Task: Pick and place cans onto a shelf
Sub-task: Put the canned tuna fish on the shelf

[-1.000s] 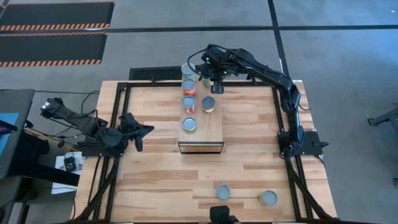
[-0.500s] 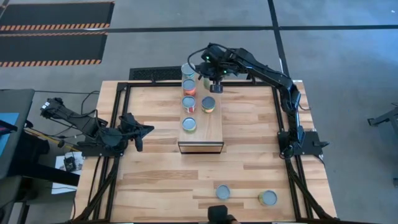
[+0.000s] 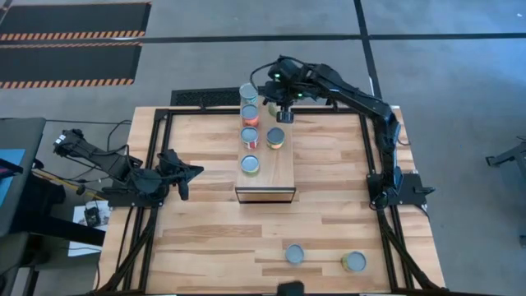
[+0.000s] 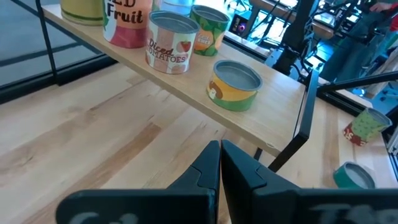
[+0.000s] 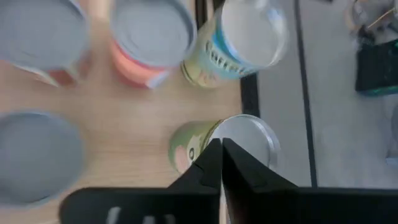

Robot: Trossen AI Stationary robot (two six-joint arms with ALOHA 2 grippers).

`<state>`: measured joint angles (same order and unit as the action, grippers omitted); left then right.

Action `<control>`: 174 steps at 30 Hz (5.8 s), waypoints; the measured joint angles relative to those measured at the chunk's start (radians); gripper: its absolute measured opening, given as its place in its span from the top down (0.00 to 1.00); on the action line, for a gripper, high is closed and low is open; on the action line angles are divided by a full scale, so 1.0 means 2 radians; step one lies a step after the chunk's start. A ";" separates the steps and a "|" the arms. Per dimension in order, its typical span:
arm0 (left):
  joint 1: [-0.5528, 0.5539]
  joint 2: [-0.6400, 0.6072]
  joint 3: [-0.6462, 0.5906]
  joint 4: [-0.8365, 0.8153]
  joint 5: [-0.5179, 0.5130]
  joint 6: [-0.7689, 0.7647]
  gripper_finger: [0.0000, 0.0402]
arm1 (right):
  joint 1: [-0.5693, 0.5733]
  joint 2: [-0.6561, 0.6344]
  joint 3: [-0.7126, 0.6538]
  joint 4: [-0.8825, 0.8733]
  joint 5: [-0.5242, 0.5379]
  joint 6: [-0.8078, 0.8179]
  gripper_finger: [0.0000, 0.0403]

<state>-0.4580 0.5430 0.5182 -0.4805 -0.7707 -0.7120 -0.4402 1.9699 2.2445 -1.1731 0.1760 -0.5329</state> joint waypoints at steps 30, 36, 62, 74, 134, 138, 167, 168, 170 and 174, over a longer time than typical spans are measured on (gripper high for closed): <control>0.000 0.000 -0.076 0.256 0.149 0.128 1.00 | 0.351 -0.281 -0.412 0.373 0.025 0.402 1.00; 0.000 0.000 -0.097 0.285 0.148 0.114 1.00 | 0.475 -0.268 -0.455 0.356 0.135 0.566 1.00; 0.000 0.000 -0.097 0.269 0.150 0.110 1.00 | 0.578 -0.015 -0.446 0.313 -0.003 0.827 0.92; 0.000 0.000 -0.097 0.257 0.152 0.110 1.00 | 0.569 -0.003 -0.415 0.264 -0.010 0.722 0.82; 0.000 0.000 -0.097 0.247 0.165 0.119 1.00 | 0.459 -0.086 -0.203 0.160 -0.006 0.521 0.99; 0.000 0.000 -0.097 0.247 0.164 0.124 1.00 | 0.412 -0.089 -0.171 0.137 -0.004 0.470 0.99; 0.000 -0.020 -0.097 0.243 0.150 0.139 1.00 | 0.229 -0.008 -0.151 -0.034 -0.053 0.359 0.99; 0.000 -0.020 -0.097 0.243 0.150 0.139 1.00 | 0.229 -0.008 -0.151 -0.034 -0.048 0.359 0.99; 0.000 -0.020 -0.097 0.243 0.150 0.139 1.00 | 0.227 -0.008 -0.151 -0.034 -0.045 0.359 0.99; 0.000 -0.020 -0.097 0.243 0.147 0.138 1.00 | 0.218 -0.008 -0.151 -0.033 -0.034 0.358 0.98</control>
<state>-0.4580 0.5030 0.3244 0.0055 -0.4770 -0.4352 -0.0037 1.9541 1.9423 -1.2392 0.1078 0.1841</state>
